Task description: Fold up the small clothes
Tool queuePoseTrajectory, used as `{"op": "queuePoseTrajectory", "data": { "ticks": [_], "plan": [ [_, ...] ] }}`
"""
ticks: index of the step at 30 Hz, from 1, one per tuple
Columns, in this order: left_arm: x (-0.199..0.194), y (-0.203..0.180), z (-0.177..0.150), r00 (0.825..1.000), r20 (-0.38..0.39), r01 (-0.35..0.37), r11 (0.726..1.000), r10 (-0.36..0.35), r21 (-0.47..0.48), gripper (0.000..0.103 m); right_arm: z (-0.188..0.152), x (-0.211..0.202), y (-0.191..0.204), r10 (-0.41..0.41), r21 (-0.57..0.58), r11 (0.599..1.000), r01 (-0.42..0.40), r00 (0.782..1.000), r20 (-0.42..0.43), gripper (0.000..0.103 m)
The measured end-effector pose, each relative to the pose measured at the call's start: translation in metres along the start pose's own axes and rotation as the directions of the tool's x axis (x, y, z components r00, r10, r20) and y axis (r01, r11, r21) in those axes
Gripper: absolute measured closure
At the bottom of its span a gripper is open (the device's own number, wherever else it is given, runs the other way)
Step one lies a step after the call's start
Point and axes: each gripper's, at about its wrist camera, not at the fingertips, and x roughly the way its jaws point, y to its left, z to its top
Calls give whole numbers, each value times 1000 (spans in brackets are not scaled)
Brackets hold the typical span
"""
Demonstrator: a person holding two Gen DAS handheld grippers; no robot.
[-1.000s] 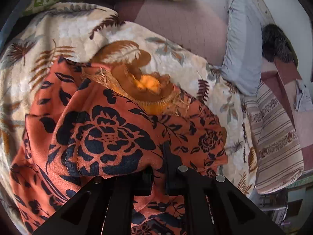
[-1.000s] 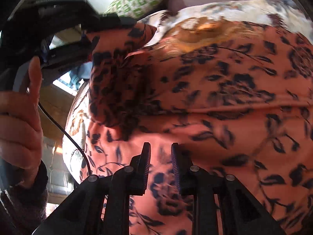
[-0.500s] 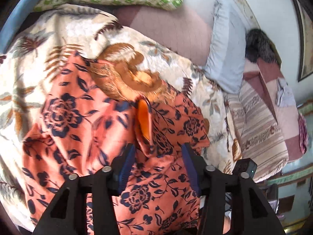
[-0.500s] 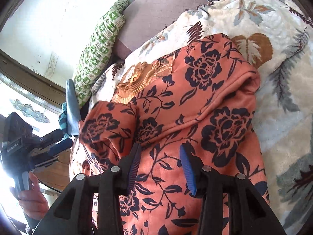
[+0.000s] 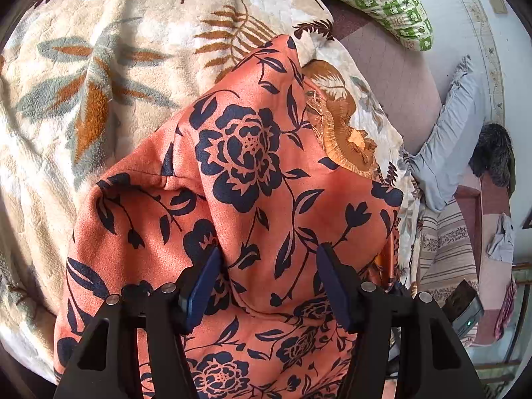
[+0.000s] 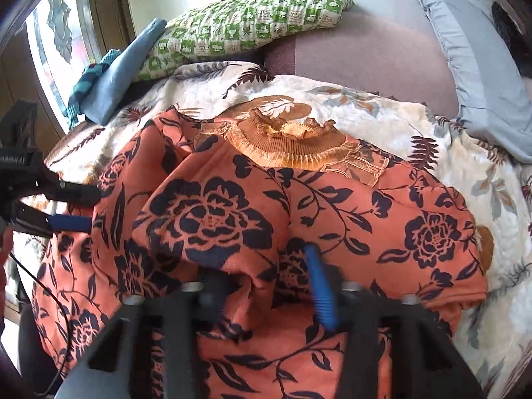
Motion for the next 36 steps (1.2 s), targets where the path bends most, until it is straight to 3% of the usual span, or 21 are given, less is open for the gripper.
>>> {"op": "queuePoseTrajectory", "data": {
  "ticks": [1, 2, 4, 7, 11, 12, 14, 16, 18, 19, 20, 21, 22, 24, 27, 29, 32, 34, 36],
  "plan": [
    [6, -6, 2, 1000, 8, 0, 1000, 0, 8, 44, 4, -2, -17, 49, 102, 994, -50, 999, 10, 95],
    [4, -6, 3, 1000, 16, 0, 1000, 0, 12, 44, 4, -8, -39, 82, 218, 972, -89, 996, 41, 94],
    [7, -6, 6, 1000, 23, 5, 1000, -5, 3, 44, -3, -15, -83, 86, 390, 915, -107, 994, 70, 93],
    [13, -4, 8, 1000, 13, 19, 1000, -18, -16, 44, -29, -16, -139, 42, 538, 842, -36, 999, 1, 88],
    [27, -4, 16, 1000, 2, 10, 999, -9, -49, 44, -59, -25, -176, 128, 640, 760, -111, 992, 19, 87],
    [31, -4, 19, 1000, 2, 10, 998, -10, -58, 44, -60, -29, -178, 128, 639, 760, -118, 991, 31, 84],
    [36, -5, 24, 1000, 6, 6, 997, -6, -73, 44, -56, -33, -183, 120, 640, 757, -129, 991, 57, 67],
    [43, -5, 28, 1000, 6, -3, 996, 4, -95, 44, -51, -30, -190, 123, 662, 736, -137, 990, 68, 65],
    [46, -4, 32, 1000, 15, -5, 993, 7, -118, 52, -46, -17, -194, 121, 683, 721, -118, 992, 44, 65],
    [45, -5, 33, 1000, 25, -11, 992, 14, -123, 76, -45, -11, -196, 127, 699, 705, -119, 991, 41, 66],
    [42, -7, 35, 999, 33, -1, 992, 6, -129, 88, -43, -8, -197, 136, 709, 694, -128, 990, 46, 82],
    [35, -8, 36, 998, 52, 26, 990, -19, -137, 88, -39, -8, -197, 144, 709, 691, -140, 988, 55, 97],
    [25, -10, 37, 996, 82, 51, 989, -40, -140, 88, -30, -13, -197, 160, 703, 690, -171, 984, 82, 97],
    [8, -16, 37, 987, 130, 106, 987, -90, -118, 87, -10, -43, -202, 162, 670, 691, -271, 962, 222, 97],
    [8, -26, 32, 988, 116, 108, 992, -100, -70, 87, 14, -85, -210, 117, 614, 724, -316, 933, 342, 97],
    [22, -27, 24, 995, 85, 62, 997, -58, -46, 87, 14, -84, -215, 105, 615, 736, -282, 945, 309, 97],
    [46, -11, 15, 1000, 7, -5, 998, 6, -59, 87, -13, -53, -221, 58, 643, 751, -150, 985, 163, 97],
    [48, 1, 11, 1000, -22, 11, 995, -13, -98, 85, -38, -27, -227, 61, 676, 732, -86, 996, 61, 97],
    [35, 1, 9, 999, -15, 31, 996, -33, -78, 85, -55, -15, -227, 76, 683, 726, -80, 996, 36, 97]
  ]
}}
